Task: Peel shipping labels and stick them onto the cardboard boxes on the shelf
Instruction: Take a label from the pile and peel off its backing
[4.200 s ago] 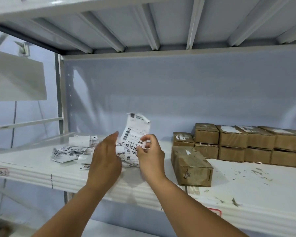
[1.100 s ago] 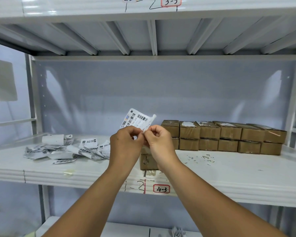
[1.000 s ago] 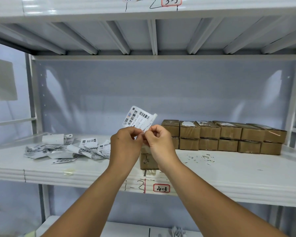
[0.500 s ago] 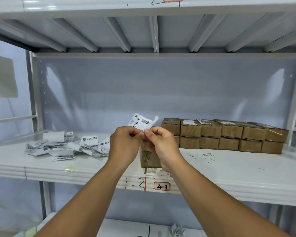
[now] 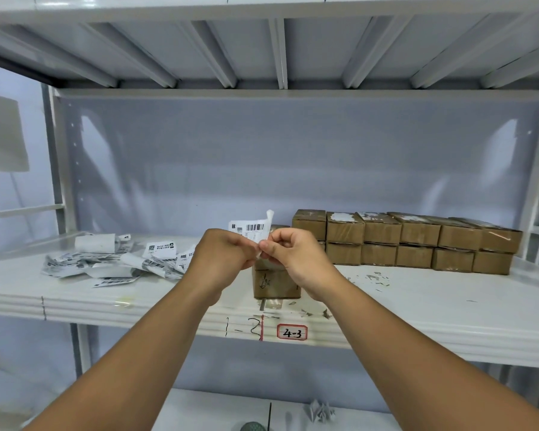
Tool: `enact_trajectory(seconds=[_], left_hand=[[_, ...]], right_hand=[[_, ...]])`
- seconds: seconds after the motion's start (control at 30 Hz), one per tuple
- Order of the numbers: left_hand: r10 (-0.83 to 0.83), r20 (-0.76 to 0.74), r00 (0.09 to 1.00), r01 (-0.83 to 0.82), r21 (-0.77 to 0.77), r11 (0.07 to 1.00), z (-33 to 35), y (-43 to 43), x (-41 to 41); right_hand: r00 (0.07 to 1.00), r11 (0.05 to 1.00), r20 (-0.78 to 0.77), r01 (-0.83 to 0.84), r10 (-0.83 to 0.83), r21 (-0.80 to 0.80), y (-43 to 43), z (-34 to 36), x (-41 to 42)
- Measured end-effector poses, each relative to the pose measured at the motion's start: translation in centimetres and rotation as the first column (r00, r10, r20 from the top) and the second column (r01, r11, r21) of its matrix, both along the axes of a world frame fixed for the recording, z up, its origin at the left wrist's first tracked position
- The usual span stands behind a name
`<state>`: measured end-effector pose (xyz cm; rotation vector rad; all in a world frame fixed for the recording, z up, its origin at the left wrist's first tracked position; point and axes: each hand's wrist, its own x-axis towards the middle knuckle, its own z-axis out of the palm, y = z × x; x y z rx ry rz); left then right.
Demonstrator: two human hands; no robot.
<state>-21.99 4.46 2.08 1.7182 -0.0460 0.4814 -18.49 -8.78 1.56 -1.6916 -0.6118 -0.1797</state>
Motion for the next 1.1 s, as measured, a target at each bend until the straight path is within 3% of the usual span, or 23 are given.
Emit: enact_trajectory(seconds=[0.2, 0.6, 0.77, 0.97, 1.1], left_hand=[[0.002, 0.081, 0.997, 0.002, -0.055, 0.998, 0.2, 0.1, -0.1], [-0.121, 0.073, 0.990, 0.137, -0.303, 0.943, -0.1, 0.2, -0.1], [-0.156, 0.118, 0.981, 0.184, -0.285, 0.941, -0.2, -0.2, -0.2], [-0.051, 0.096, 0.994, 0.063, -0.119, 0.991, -0.2, -0.3, 0.1], [-0.107, 0.040, 0.994, 0.112, -0.181, 0.977, -0.2, 0.1, 0.0]], right_hand=[[0.996, 0.994, 0.087, 0.030, -0.021, -0.104, 0.8, -0.2, -0.6], [0.999, 0.999, 0.017, 0.028, -0.027, -0.023, 1.6, 0.3, -0.6], [0.998, 0.997, 0.026, 0.049, -0.051, 0.062, 1.7, 0.0, -0.4], [0.998, 0.999, 0.053, 0.034, -0.036, 0.029, 1.8, -0.4, 0.1], [0.999, 1.000, 0.054, -0.005, 0.006, -0.019, 1.4, -0.5, 0.0]])
